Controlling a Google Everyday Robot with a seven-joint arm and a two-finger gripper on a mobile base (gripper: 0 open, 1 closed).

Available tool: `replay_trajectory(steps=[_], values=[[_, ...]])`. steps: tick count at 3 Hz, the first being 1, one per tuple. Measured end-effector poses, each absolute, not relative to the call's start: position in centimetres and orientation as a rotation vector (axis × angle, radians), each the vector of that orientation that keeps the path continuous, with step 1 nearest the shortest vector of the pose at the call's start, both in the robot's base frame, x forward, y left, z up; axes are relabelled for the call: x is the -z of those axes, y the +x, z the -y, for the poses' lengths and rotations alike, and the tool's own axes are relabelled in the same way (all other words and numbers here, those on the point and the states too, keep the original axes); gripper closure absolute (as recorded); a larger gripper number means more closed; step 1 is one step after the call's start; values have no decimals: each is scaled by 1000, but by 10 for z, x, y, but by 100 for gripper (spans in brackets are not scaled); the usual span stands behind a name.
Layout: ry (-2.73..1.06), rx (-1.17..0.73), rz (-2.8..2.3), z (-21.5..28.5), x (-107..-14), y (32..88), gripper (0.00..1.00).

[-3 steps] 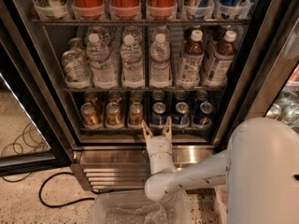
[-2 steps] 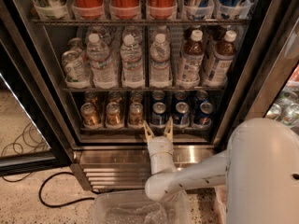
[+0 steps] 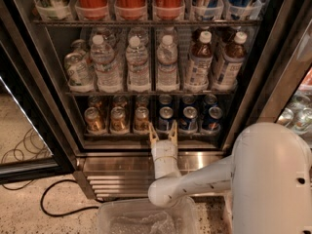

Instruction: Pick pepsi can from bottom shelf of fridge

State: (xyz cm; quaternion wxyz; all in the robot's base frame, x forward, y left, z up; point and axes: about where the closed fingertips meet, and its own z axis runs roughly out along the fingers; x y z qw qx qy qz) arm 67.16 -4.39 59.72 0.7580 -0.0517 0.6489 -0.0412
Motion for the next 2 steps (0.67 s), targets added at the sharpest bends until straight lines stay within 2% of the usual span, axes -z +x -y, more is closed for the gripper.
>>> replay_trajectory(steps=[2], values=[[-109,77,-1390,37,-605,694,31]])
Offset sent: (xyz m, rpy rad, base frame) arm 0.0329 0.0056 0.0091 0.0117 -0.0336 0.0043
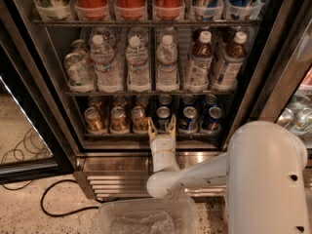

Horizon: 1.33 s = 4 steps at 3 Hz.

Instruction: Pick pepsi can from bottom shelf of fridge

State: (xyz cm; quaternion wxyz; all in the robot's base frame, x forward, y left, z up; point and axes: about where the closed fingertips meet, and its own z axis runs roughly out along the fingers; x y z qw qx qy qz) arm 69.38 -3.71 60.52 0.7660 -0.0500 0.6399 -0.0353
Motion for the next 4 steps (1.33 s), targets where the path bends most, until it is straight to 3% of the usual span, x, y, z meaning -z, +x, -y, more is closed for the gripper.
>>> replay_trajectory(steps=[1,3,4], values=[[-106,84,-1394,40,-602,701,49],[-103,92,-1400,42,-605,703,97],[-96,97,-1388,41,-605,702,100]])
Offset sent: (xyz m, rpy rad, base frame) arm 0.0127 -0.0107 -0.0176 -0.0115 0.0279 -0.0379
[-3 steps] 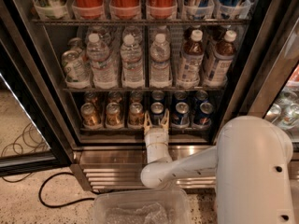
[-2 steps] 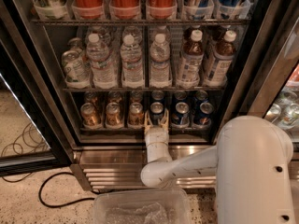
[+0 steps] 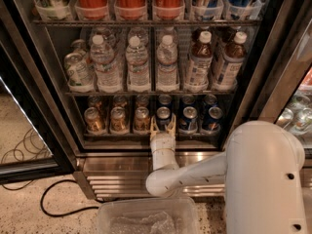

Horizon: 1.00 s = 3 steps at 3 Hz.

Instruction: Pick pepsi can from bottom shelf of fridge

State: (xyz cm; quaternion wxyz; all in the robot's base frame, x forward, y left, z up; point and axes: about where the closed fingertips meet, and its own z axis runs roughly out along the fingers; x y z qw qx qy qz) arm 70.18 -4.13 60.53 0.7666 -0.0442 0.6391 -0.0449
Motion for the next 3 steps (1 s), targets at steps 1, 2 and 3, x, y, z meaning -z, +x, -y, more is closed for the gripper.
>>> replay_trajectory(steps=[1,2,3], values=[[-98,77,-1345,34,-620,696,100],[-102,58,-1282,27,-641,689,100],[-108,49,-1215,24,-664,684,100]])
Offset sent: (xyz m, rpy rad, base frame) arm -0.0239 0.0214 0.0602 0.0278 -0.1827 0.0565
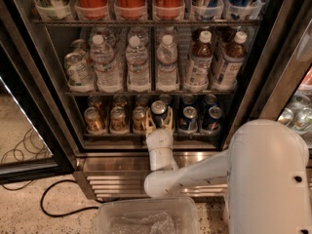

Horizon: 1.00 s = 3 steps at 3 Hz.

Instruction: Pick pepsi can from bottom shelf of fridge

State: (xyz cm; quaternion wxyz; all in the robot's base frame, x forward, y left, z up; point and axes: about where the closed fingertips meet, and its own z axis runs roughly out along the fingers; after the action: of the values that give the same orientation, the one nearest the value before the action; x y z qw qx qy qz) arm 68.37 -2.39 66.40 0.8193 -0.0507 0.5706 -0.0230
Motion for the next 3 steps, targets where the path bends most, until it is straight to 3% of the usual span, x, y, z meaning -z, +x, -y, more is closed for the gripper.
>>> replay_trajectory(steps=[3], values=[[-232,73,-1213,48,-666,632,100]])
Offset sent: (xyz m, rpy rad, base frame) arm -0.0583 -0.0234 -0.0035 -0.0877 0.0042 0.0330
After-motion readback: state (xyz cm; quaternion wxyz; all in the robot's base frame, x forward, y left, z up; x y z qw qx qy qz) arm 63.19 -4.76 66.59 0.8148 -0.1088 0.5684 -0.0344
